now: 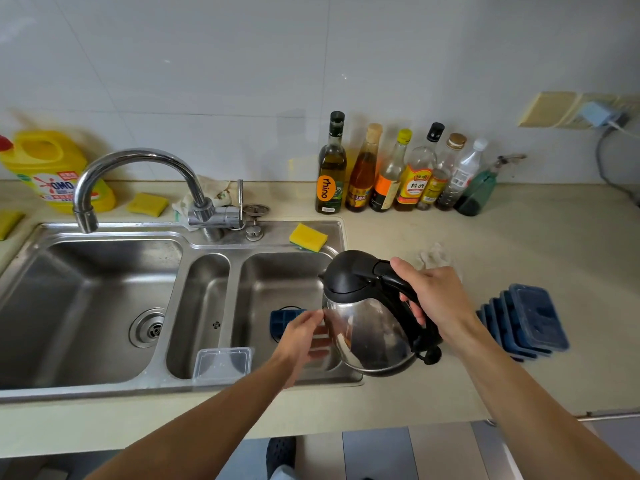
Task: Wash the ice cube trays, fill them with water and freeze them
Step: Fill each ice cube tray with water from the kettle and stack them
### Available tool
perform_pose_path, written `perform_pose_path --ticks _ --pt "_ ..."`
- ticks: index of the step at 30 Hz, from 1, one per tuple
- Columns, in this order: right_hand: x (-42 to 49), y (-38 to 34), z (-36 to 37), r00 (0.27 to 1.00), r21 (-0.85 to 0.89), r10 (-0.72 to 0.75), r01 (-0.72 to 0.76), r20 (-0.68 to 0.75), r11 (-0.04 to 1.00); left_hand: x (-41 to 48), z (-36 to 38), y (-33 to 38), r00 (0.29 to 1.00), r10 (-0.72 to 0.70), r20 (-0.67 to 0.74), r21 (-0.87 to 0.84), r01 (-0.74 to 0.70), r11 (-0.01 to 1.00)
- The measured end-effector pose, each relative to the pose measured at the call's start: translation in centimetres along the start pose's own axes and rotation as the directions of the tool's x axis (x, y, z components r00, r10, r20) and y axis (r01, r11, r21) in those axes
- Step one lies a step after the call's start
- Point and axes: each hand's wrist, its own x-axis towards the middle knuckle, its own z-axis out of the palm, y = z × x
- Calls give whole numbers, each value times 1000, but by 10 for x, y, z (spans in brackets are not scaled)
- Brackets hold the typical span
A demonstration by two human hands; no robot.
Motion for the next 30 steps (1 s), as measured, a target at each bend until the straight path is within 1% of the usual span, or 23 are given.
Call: perform_pose_path --ticks 2,6,8,11,14,16,18,20,22,23,24,26,27,28,30 --pt "6 6 0 998 74 11 -7 -54 997 8 -1 18 995 96 -29 126 -92 988" --pt "20 23 4 985 168 2 28 -175 985 21 2 52 973 228 -37 190 -217 958" --pt "31 30 6 970 190 -5 52 -243 980 26 8 66 961 276 -10 224 -267 937" --pt "50 36 8 961 255 38 35 -274 966 40 19 83 945 318 80 348 -325 879" --pt "74 41 6 948 285 67 25 -310 958 58 32 102 946 294 137 414 -324 851" --pt "92 45 5 941 265 69 23 -333 964 73 40 115 951 262 165 407 -308 860" --pt "106 49 4 942 241 86 -5 -325 970 88 47 127 957 224 187 393 -282 875" --pt "116 53 3 942 249 115 -35 -317 968 103 52 135 963 196 187 388 -256 885" --pt "124 53 2 940 258 120 -35 -320 965 117 57 140 965 186 187 400 -248 882" --pt "127 52 3 938 229 102 -25 -331 973 123 58 142 964 190 184 403 -250 880" --pt "129 49 3 930 162 70 -12 -361 987 127 58 144 964 193 182 402 -252 880" --pt "131 44 2 878 -55 -39 15 -476 998 134 56 146 962 193 193 376 -254 891" --pt "129 42 1 838 -172 -130 44 -530 984 136 54 146 960 198 197 353 -258 900" --pt "126 39 2 796 -275 -244 102 -554 956 136 52 144 960 205 191 344 -261 902" --pt "116 33 8 714 -395 -452 262 -535 880 132 41 137 967 220 126 396 -252 883"
